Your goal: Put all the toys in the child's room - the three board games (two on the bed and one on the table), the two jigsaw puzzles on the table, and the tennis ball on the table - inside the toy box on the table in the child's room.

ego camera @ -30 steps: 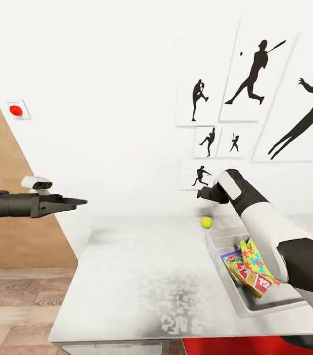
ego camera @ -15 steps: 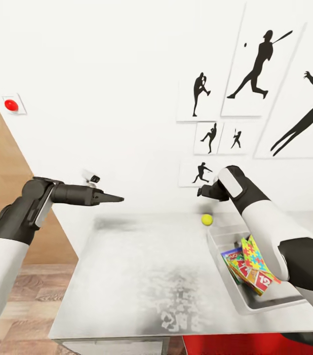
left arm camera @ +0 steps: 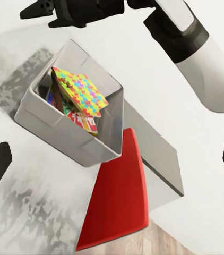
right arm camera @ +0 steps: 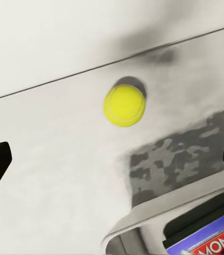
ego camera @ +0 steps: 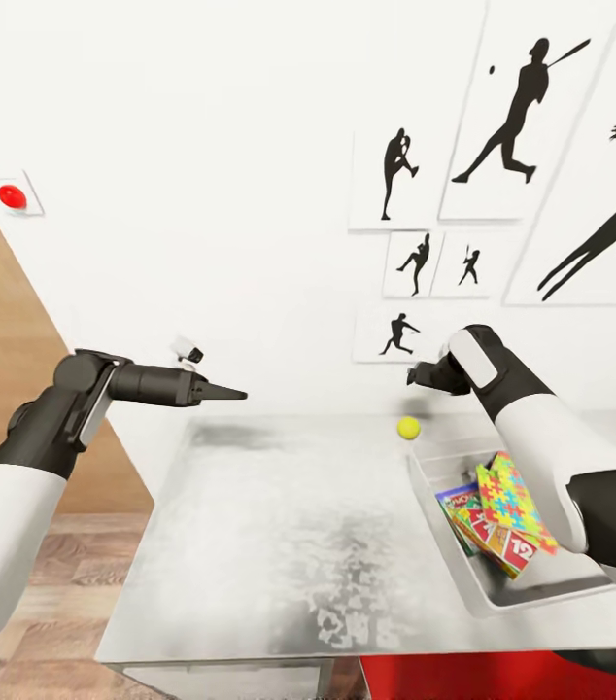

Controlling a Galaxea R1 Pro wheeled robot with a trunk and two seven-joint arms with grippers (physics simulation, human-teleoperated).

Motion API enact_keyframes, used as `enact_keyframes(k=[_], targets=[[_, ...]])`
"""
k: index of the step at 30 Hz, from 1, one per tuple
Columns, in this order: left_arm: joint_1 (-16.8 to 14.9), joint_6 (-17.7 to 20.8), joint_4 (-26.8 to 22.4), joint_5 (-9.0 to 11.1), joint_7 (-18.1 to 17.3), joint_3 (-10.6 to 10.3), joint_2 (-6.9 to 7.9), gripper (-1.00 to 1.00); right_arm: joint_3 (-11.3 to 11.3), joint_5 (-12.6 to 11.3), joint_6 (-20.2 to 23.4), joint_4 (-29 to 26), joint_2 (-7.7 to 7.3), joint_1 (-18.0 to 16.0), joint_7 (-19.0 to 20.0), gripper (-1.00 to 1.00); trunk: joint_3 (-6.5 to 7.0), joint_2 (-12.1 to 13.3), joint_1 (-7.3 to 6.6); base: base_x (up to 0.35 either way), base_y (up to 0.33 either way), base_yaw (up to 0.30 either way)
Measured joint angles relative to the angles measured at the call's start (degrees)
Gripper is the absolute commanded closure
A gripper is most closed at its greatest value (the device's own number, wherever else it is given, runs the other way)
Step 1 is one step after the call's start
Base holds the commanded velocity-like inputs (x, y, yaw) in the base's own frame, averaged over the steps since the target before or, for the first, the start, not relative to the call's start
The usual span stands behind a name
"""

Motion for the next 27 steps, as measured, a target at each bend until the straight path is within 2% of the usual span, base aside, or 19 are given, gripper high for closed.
enact_keyframes(k=[15,27], targets=[[0.0,0.0,0.1,0.0,0.0,0.0,1.14,-1.00,0.0,-0.1,0.0,0.0,-0.77,0.0,0.1,-1.00,-1.40,0.0,0.00,0.000,0.000,0.000],[0.0,0.0,0.1,0.1,0.0,0.1,1.30,-1.00,0.0,-0.1,0.0,0.0,-1.46,0.0,0.1,-1.00,-2.53,0.0,0.00,0.000,0.000,0.000]])
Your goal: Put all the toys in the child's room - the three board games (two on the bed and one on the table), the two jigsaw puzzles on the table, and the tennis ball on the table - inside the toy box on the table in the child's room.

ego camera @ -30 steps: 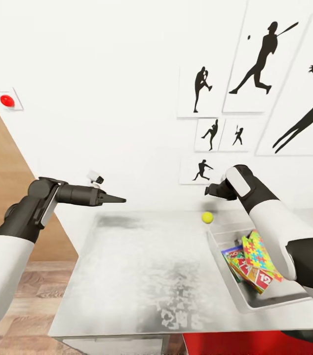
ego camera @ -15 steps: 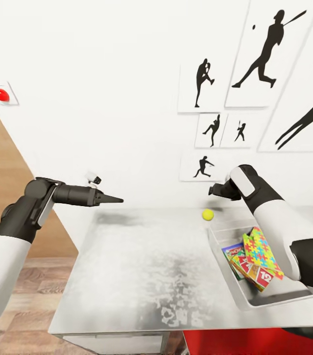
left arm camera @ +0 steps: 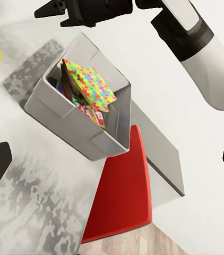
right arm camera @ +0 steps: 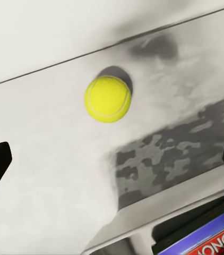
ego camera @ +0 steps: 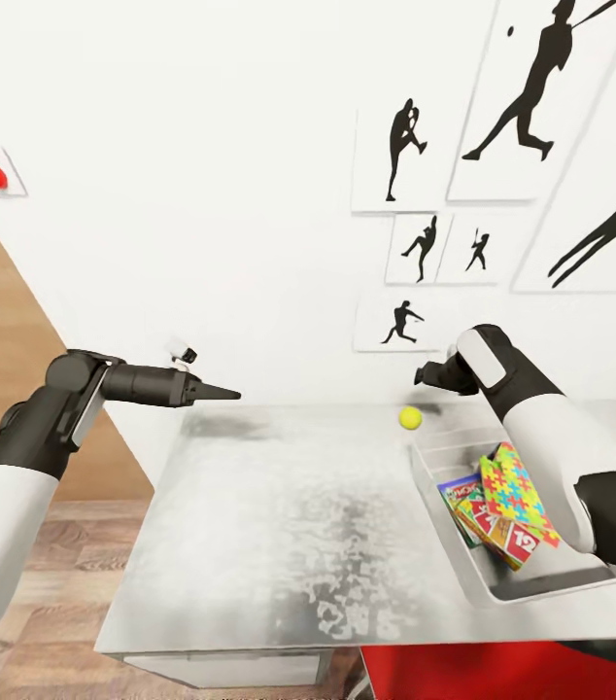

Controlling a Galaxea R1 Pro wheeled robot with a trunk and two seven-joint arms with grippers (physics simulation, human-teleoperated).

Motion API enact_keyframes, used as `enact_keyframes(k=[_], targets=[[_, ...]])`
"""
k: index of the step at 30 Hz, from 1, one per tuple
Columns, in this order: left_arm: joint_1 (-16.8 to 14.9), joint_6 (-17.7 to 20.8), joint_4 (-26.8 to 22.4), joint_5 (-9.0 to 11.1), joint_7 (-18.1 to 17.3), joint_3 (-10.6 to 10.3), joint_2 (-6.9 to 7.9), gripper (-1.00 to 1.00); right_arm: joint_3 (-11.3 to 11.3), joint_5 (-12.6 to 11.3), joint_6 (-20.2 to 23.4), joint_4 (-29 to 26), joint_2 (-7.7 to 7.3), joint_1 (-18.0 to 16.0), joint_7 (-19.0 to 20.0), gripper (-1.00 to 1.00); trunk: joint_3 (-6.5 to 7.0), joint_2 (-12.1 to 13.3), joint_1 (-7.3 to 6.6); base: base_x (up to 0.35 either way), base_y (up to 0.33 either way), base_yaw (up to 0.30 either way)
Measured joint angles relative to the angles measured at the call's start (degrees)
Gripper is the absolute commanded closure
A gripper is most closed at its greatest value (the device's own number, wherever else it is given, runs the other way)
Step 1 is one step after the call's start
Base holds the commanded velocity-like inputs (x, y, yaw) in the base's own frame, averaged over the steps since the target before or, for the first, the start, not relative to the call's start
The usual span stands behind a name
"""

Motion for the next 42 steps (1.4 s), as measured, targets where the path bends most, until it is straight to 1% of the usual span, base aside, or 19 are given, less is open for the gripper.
enact_keyframes(k=[13,25,42], targets=[[0.0,0.0,0.0,0.0,0.0,0.1,0.01,-1.00,-0.1,0.0,0.0,-0.1,-0.46,-0.2,0.0,-1.00,-1.22,0.0,0.00,0.000,0.000,0.000],[0.0,0.0,0.0,0.1,0.0,0.1,-0.08,-1.00,0.0,0.0,0.0,0.0,-0.38,-2.7,-0.1,-1.00,-2.34,0.0,0.00,0.000,0.000,0.000],[0.0,0.0,0.0,0.1,0.0,0.1,-0.20,-1.00,0.0,0.1,-0.1,-0.1,-0.41,-4.1,0.0,-1.00,-3.93,0.0,0.00,0.000,0.000,0.000]])
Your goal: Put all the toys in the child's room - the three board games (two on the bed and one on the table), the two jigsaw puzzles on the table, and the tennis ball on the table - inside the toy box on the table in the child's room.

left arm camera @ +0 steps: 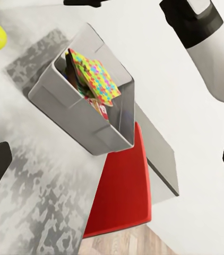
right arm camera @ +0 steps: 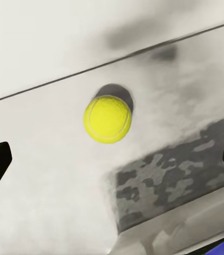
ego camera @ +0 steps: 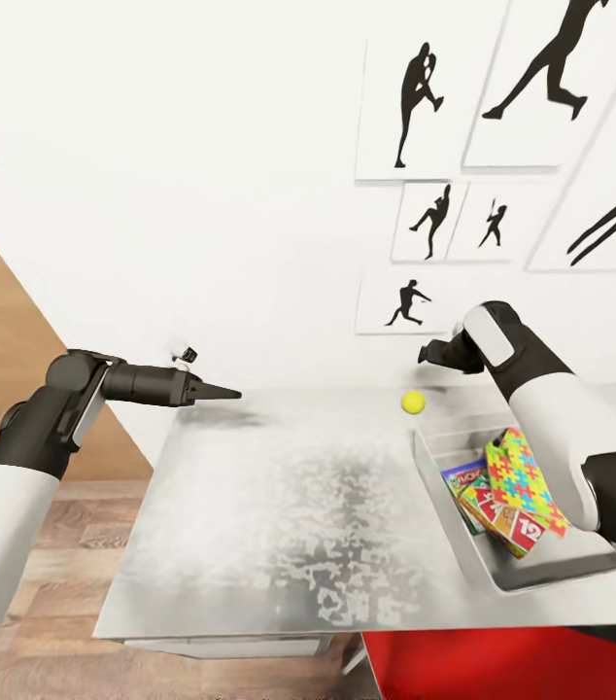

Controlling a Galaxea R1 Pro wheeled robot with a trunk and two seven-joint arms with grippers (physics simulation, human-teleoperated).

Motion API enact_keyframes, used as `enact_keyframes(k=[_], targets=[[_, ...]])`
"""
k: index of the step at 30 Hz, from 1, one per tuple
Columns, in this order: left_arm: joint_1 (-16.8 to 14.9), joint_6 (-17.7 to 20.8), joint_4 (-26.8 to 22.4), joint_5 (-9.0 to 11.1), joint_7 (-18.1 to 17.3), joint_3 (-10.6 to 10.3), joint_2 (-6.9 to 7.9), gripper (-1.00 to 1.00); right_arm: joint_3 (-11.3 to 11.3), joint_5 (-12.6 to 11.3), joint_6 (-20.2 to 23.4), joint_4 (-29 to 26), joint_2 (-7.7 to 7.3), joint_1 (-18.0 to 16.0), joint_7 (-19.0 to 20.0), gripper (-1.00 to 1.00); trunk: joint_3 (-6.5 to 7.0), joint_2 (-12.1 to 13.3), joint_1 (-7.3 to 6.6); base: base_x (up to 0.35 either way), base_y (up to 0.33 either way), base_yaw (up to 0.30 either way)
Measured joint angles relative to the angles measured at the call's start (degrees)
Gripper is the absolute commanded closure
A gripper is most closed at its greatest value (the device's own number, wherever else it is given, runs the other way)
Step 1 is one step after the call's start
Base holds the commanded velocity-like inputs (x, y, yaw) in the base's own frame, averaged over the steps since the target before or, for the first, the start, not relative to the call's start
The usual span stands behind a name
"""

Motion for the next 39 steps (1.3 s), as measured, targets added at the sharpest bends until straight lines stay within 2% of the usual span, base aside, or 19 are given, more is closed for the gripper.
enact_keyframes(k=[9,18,39], targets=[[0.0,0.0,0.0,-0.1,0.0,0.0,-0.05,-1.00,0.0,0.0,-0.8,0.0,0.12,0.1,0.1,-1.00,-0.84,0.0,0.00,0.000,0.000,0.000],[0.0,0.0,0.0,-0.1,0.0,0.1,-0.14,-1.00,0.7,0.1,-4.2,0.1,0.43,0.4,0.2,-1.00,-1.68,0.0,0.00,0.000,0.000,0.000],[0.0,0.0,0.0,-0.2,0.0,0.2,-0.27,-1.00,0.8,0.1,-6.2,-0.2,0.77,0.5,0.3,-1.00,-3.65,0.0,0.00,0.000,0.000,0.000]])
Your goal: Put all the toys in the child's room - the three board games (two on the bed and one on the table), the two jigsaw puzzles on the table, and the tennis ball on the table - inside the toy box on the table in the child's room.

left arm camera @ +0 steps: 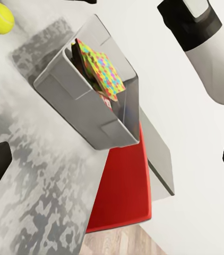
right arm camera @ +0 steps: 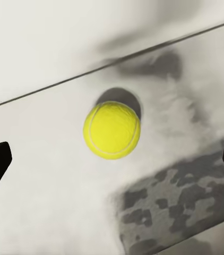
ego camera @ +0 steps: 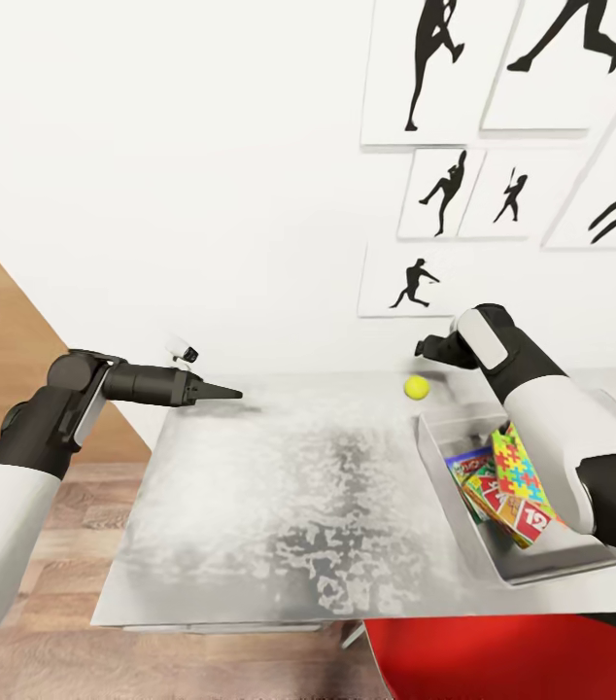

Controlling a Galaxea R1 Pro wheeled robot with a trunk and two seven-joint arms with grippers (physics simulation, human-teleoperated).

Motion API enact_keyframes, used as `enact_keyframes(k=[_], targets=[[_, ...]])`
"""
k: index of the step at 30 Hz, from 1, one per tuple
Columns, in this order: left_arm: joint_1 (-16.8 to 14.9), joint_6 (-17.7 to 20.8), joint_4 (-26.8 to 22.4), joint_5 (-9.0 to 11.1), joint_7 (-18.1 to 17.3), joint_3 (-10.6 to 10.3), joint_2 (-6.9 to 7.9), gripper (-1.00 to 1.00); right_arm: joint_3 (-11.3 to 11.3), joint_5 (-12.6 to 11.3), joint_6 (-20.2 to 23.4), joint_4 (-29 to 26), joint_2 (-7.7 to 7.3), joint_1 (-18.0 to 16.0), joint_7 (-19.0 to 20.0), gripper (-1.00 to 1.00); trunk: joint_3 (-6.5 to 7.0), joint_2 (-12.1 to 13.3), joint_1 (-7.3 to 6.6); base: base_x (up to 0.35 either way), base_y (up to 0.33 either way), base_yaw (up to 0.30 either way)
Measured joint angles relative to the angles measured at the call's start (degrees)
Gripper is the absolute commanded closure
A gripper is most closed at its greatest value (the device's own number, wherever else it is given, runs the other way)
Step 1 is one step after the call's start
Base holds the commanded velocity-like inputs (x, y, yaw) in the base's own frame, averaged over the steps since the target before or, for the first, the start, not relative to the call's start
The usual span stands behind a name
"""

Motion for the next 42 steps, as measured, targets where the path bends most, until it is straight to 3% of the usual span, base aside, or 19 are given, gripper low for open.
enact_keyframes(k=[8,32,42], targets=[[0.0,0.0,0.0,0.0,0.0,0.0,0.03,-1.00,0.2,-0.1,-1.9,0.0,0.12,0.0,0.5,-1.00,-0.75,0.0,0.00,0.000,0.000,0.000],[-0.1,0.0,-0.1,0.3,0.0,0.6,0.23,-1.00,0.1,0.0,-2.1,0.0,0.17,0.0,0.7,-1.00,-2.99,0.0,0.00,0.000,0.000,0.000],[-3.6,0.0,-0.3,0.4,0.0,1.8,0.10,-1.00,0.0,0.0,-2.1,0.0,0.23,0.0,0.6,-1.00,-3.93,0.0,0.00,0.000,0.000,0.000]])
